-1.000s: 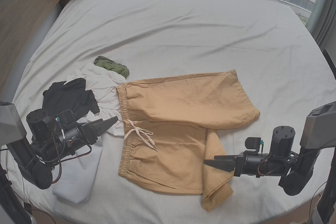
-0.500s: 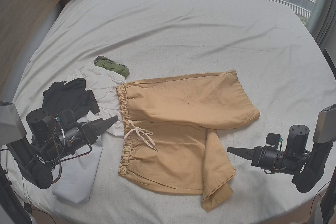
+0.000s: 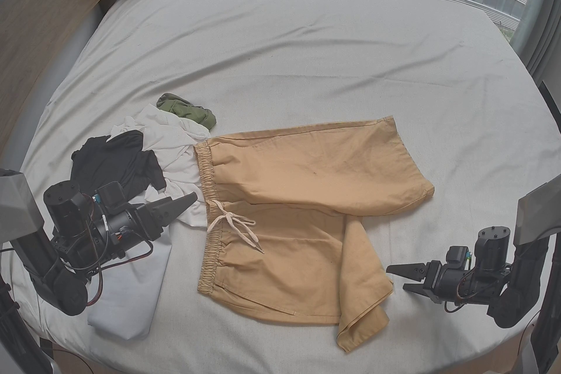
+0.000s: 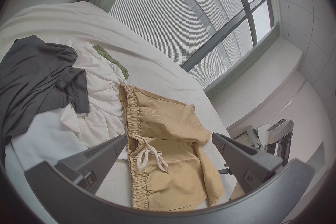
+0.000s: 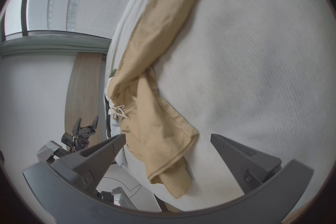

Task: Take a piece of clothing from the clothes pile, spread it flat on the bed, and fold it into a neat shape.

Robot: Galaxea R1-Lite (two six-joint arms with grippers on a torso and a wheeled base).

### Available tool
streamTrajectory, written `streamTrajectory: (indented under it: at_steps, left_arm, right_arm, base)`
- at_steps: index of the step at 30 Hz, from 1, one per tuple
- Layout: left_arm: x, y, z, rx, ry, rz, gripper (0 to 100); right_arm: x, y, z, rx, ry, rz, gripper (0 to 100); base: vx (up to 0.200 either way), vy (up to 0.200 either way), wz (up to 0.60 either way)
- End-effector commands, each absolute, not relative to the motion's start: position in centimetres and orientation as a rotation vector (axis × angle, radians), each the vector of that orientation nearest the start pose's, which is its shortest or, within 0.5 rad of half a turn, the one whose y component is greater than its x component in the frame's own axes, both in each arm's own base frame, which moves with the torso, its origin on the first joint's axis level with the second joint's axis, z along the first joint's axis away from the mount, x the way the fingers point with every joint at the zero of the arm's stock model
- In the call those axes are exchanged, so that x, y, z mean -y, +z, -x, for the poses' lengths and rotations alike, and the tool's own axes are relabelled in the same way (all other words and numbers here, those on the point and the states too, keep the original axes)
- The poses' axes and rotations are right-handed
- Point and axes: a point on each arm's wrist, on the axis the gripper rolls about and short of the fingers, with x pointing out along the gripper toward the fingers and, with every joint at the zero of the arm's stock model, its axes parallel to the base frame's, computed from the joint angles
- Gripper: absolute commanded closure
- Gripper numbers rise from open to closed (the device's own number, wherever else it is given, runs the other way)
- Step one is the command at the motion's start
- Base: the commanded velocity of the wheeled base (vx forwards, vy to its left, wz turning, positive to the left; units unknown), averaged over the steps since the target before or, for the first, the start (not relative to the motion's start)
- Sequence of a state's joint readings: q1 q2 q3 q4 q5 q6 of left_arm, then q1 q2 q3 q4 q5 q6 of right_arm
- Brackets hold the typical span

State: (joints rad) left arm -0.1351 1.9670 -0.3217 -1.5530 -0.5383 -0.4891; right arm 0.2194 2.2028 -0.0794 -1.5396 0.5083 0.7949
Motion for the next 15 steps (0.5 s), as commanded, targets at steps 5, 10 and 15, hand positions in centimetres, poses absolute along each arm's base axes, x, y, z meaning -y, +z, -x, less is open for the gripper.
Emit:
streamTrajectory:
  at_steps: [5,10,15]
  left_arm:
    - [4.8,8.9,-27.3,-0.250,-0.635,0.488,0]
    - [4.8,8.9,-27.3,-0.248,-0.636,0.488,0]
    - [4.8,8.9,-27.3,-0.248,-0.636,0.488,0]
  right_arm:
    - [-6.3,-1.7,-22.8,-0.904,0.391,-0.856,0]
    - [-6.6,-1.6,-23.5,-0.891,0.393,-0.890,0]
    - [-7.1,-1.4,-23.8,-0.882,0.411,-0.896,0]
  base:
    - [0.000,0.000,0.00]
    - [0.000,0.000,0.00]
    - [0.000,0.000,0.00]
